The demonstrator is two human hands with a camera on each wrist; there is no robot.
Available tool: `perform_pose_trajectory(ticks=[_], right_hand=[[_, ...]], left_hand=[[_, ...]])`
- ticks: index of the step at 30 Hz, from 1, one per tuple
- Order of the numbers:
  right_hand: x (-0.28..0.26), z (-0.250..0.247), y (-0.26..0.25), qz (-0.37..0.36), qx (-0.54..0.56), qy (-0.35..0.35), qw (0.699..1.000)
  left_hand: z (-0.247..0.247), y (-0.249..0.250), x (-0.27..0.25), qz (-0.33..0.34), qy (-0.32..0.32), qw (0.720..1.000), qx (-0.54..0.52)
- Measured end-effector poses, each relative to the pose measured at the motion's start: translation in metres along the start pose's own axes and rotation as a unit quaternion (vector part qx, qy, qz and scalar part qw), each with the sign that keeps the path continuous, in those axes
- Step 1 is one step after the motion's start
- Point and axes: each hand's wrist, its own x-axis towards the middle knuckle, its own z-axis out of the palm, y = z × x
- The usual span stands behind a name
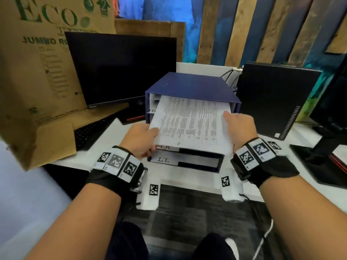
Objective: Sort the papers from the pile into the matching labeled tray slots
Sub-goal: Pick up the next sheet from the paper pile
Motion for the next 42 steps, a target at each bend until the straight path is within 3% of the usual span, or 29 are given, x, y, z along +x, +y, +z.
perform_pose_trajectory(ticks=[4, 6, 9, 11, 13, 16, 18, 21, 24, 29, 32, 34, 38, 42], right_hand=[[-0.011, -0.007, 0.007, 0.125, 0.117, -0.049, 0.984], [-0.015, -0.007, 0.008, 0.14, 0.153, -0.056, 0.977], [-0.01, 0.004, -0.002, 0.123, 0.227, -0.006, 0.966], [-0.003, 0.014, -0.012, 0.124, 0.259, 0.026, 0.958], [0.006, 0.024, -0.021, 0.123, 0.278, 0.053, 0.951], [0.02, 0.037, -0.023, 0.124, 0.301, 0.058, 0.944], [0.023, 0.043, -0.021, 0.099, 0.302, 0.059, 0.946], [0.018, 0.044, -0.013, 0.028, 0.313, 0.044, 0.948], [0.013, 0.036, -0.003, -0.021, 0.241, 0.024, 0.97], [0.014, 0.029, 0.003, -0.114, 0.015, -0.008, 0.993], [0.012, 0.023, 0.001, -0.122, -0.004, -0.015, 0.992], [0.009, 0.02, 0.001, -0.128, -0.004, -0.012, 0.992], [0.0, 0.011, -0.007, -0.157, -0.098, 0.003, 0.983], [-0.001, -0.014, -0.031, -0.226, -0.229, 0.076, 0.944]], left_hand=[[0.016, 0.013, 0.021, 0.107, 0.142, 0.984, 0.012], [0.024, 0.028, 0.033, 0.115, 0.172, 0.978, 0.002], [0.031, 0.042, 0.045, 0.103, 0.227, 0.968, -0.036], [0.031, 0.041, 0.042, 0.155, 0.291, 0.944, 0.012], [0.033, 0.035, 0.03, 0.263, 0.337, 0.899, 0.09], [0.043, 0.025, 0.022, 0.413, 0.278, 0.843, 0.202], [0.053, 0.021, 0.028, 0.452, 0.199, 0.814, 0.306], [0.068, 0.025, 0.036, 0.409, 0.091, 0.793, 0.442], [0.075, 0.035, 0.049, 0.387, 0.05, 0.767, 0.51], [0.076, 0.06, 0.05, 0.356, 0.028, 0.79, 0.498], [0.074, 0.059, 0.044, 0.343, 0.024, 0.827, 0.445], [0.071, 0.058, 0.035, 0.366, 0.038, 0.833, 0.414], [0.063, 0.071, 0.015, 0.437, 0.05, 0.815, 0.377], [0.041, 0.096, 0.022, 0.476, 0.06, 0.794, 0.373]])
